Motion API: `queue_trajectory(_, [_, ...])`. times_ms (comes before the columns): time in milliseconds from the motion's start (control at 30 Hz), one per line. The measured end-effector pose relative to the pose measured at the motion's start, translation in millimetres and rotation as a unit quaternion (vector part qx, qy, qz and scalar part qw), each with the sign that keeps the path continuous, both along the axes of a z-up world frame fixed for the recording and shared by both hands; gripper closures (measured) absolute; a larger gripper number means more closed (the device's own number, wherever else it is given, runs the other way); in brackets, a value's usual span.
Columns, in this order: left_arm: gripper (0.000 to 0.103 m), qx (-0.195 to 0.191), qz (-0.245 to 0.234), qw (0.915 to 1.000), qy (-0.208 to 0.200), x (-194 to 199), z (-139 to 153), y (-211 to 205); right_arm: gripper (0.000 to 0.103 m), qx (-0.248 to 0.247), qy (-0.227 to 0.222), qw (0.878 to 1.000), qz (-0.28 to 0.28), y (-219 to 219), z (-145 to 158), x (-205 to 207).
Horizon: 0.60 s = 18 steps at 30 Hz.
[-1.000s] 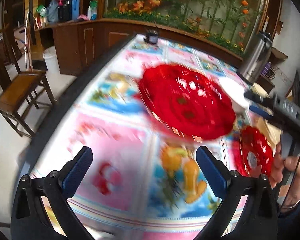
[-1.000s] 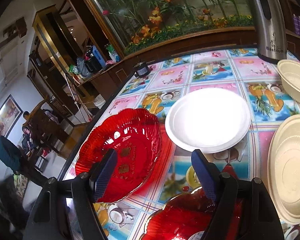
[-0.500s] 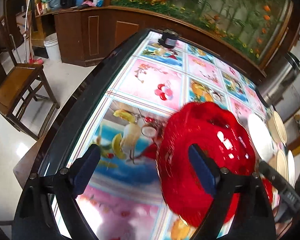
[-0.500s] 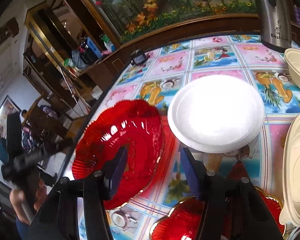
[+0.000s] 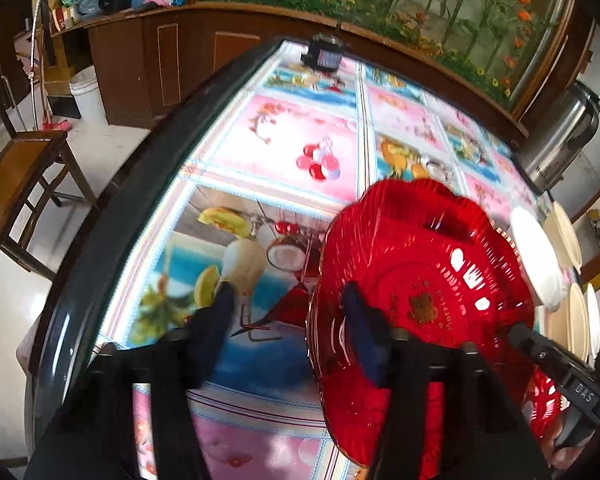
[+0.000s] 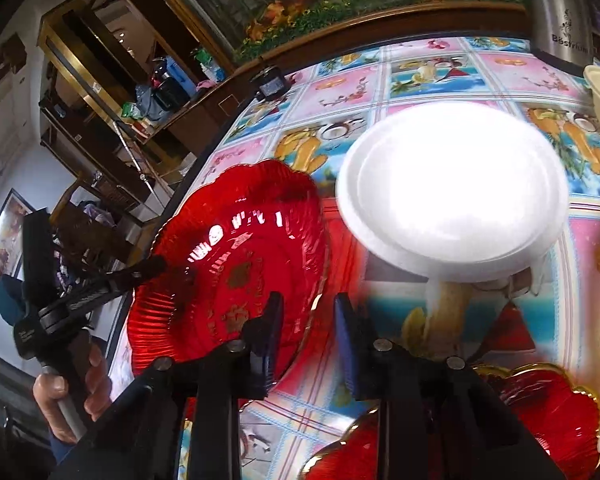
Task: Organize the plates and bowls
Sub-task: 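Grasp the large red WEDDING plate rim with the left tool while the right tool holds the small plate, then lift the large red plate with the left tool and carry it across the table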
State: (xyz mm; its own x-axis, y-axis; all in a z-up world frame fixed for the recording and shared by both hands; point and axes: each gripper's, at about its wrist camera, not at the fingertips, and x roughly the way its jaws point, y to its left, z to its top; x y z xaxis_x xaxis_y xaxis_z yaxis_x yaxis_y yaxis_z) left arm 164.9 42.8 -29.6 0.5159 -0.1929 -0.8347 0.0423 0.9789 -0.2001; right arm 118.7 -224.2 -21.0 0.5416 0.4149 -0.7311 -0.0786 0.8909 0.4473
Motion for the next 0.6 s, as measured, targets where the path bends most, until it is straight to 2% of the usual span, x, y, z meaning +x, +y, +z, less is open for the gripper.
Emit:
queue_trajectory(67, [0.065,-0.007,-0.004,1.0,0.005,1,-3,-2,0.085,-0.011,-0.003,1.0,0.001,3,-1,0])
queue_trajectory(267, [0.086,-0.02,-0.02,0.9996,-0.005,-2,-2,-9,0.086,-0.004,-0.007,1.0,0.003,1,-2,1])
queue_trajectory(600, [0.089,-0.027,-0.03,0.9992,0.002,-6,-3,-11,0.086,-0.014,-0.017,1.0,0.007,4,2,-1])
